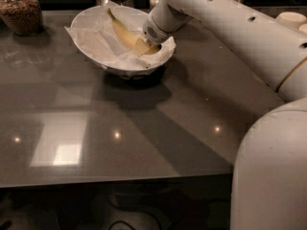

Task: Pick banana from white bowl

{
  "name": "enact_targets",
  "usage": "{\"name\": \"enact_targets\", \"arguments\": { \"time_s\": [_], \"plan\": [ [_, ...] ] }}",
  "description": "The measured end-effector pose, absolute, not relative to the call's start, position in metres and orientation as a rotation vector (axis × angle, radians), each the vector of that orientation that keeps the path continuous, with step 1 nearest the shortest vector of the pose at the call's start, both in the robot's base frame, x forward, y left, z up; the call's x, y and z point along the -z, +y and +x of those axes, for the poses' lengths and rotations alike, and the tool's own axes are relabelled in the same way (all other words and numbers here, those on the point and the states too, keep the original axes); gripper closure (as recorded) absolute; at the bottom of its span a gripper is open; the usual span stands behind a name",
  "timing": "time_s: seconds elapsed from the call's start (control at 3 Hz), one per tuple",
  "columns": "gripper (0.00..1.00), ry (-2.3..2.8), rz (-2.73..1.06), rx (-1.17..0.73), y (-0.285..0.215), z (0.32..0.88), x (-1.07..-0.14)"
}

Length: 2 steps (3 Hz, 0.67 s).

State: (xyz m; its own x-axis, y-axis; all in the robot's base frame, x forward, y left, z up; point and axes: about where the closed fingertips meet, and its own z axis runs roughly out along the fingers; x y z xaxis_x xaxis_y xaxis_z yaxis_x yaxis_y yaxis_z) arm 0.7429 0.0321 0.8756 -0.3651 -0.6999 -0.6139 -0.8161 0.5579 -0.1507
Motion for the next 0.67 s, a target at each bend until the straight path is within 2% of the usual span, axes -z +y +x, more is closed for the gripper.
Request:
{"name": "enact_targets", "arguments": {
  "time_s": [0.67],
  "plan": [
    [1.0, 1.973, -1.236, -0.337, 0.019, 0.683, -0.952]
  ]
}}
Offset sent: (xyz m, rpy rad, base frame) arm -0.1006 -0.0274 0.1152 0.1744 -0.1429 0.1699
